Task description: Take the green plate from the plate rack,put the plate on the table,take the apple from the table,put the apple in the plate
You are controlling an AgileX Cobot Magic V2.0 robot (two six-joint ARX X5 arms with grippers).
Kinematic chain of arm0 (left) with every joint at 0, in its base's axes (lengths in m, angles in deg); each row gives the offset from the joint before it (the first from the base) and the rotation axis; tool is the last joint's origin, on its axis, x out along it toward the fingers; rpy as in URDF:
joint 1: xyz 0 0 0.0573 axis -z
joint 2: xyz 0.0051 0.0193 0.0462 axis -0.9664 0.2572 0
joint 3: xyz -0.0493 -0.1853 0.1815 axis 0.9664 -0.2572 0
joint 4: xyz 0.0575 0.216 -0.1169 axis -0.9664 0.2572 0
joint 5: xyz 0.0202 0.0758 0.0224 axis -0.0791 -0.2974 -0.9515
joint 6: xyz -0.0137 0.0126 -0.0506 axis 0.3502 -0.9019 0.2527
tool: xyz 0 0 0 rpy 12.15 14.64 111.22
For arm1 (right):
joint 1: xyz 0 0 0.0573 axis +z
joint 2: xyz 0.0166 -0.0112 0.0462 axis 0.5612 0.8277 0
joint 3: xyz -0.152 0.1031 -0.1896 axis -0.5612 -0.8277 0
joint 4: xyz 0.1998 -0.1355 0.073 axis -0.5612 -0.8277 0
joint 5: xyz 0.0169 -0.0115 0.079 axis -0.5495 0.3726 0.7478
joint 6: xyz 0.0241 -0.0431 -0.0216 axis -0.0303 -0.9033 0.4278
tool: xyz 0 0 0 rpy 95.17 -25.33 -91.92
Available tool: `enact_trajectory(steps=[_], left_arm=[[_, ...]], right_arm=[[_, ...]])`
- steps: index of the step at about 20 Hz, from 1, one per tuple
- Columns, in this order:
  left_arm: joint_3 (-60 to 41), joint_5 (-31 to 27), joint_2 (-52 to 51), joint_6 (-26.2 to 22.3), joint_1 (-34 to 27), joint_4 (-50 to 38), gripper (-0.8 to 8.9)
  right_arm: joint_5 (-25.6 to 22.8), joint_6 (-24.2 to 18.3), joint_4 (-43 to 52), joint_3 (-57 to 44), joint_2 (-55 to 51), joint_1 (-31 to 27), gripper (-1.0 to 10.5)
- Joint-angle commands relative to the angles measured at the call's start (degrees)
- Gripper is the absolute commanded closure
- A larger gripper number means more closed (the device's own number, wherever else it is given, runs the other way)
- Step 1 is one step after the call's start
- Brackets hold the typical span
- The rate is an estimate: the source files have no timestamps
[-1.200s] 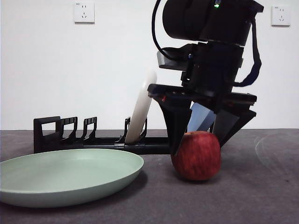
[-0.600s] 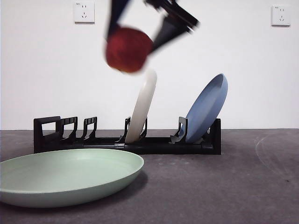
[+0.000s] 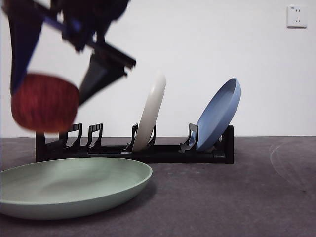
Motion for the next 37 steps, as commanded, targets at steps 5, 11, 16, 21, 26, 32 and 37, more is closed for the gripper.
enact_trajectory(steps=[5,11,16,21,26,32,37], left_arm=[[-0.2,-0.2,-0.2,0.4,0.0,0.0,4.68],[-0.2,-0.2,-0.2,0.4,0.0,0.0,4.68],[-0.2,-0.2,-0.2,0.4,0.0,0.0,4.68],[-0.2,-0.2,-0.2,0.4,0.0,0.0,4.68],[-0.2,-0.2,-0.2,0.4,0.0,0.0,4.68],[-0.2,-0.2,-0.2,0.4,0.0,0.0,4.68],[-0.2,-4.3,-0.2,0.6,0.0,0.0,4.68]], right_arm=[[-4.9,-2.4,-2.3,-0.2,5.2,-0.1,9.6],[-8.2,-3.3,-2.4,-0.2,9.3,-0.5,9.6],[-8.3,-3.3,-2.4,-0.2,9.9,-0.8,7.8],[-8.2,-3.1,-2.4,-0.2,9.9,-0.8,4.6],[-8.2,-3.2,-3.6,0.5,9.8,-0.9,4.3],[-6.1,-5.6,-17.2,11.6,8.8,-2.0,4.4],[-9.5,-10.1,-30.3,23.9,5.1,-3.6,4.4]])
